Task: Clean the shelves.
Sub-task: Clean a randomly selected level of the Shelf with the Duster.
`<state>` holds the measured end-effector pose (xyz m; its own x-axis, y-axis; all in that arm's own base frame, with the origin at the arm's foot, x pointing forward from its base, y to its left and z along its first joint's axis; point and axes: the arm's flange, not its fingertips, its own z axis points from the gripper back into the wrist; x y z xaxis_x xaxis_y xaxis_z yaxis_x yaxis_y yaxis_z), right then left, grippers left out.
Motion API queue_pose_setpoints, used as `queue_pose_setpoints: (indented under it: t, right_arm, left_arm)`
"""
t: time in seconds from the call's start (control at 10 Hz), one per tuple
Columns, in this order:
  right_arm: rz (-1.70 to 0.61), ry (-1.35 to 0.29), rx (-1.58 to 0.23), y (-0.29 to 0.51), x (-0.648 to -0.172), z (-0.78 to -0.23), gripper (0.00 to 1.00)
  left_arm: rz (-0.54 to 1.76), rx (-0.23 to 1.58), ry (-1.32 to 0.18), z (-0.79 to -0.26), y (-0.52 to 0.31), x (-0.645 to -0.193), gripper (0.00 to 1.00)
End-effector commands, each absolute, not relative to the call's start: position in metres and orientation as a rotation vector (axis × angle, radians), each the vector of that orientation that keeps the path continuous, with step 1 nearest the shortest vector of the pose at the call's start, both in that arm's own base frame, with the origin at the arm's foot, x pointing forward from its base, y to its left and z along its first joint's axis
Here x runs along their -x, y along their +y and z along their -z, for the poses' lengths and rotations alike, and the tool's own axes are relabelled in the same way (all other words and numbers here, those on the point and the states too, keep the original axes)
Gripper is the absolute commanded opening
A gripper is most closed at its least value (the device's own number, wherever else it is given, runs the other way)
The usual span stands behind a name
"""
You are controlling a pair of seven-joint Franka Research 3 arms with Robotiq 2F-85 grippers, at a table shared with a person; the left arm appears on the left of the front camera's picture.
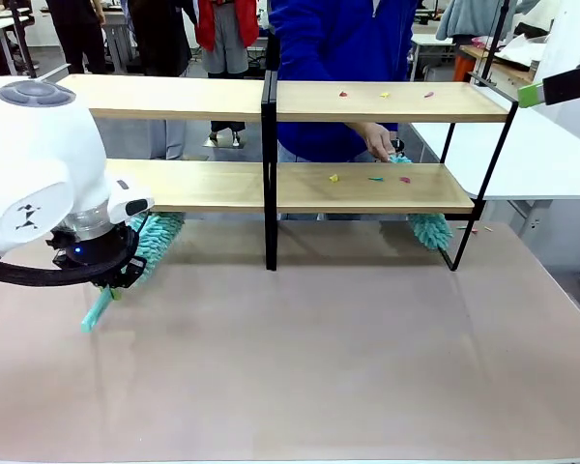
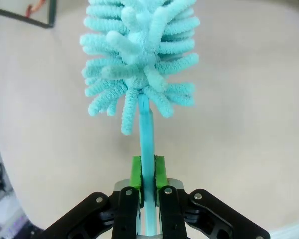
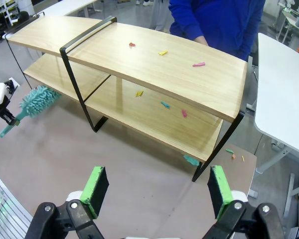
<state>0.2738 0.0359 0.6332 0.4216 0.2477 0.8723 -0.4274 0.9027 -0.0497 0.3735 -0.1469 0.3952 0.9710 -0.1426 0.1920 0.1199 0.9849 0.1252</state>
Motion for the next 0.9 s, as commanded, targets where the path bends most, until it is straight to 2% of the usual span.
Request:
queue_pose_setpoints:
  t: [0.0,0.3,0.5,0.7,0.8]
  right_arm:
    - [-0.427,-1.056,-0.199,0.036,-0.274,-0.634,1.00]
    - [-0.427,-1.056,-0.199,0.036,-0.274,-0.634,1.00]
    - [-0.427,-1.056,-0.199,0.036,-0.274,-0.634,1.00]
    - [-0.427,-1.056,-0.199,0.036,-0.274,-0.634,1.00]
    - [-0.427,-1.056,-0.199,0.036,-0.274,-0.634,1.00]
  left_arm:
    - [0.294,-0.070,-0.144,-0.405,-0.111,-0.337,0.12]
    - [0.595,0.021,-0.092,-0.444,-0.043,-0.290,0.12]
    - [0.776,0.071,0.036,-0.465,0.002,-0.246,0.12]
    - [0.733,0.044,-0.107,-0.476,0.038,-0.196,0.12]
    - [0.663,0.050,-0.250,-0.482,0.061,-0.169,0.12]
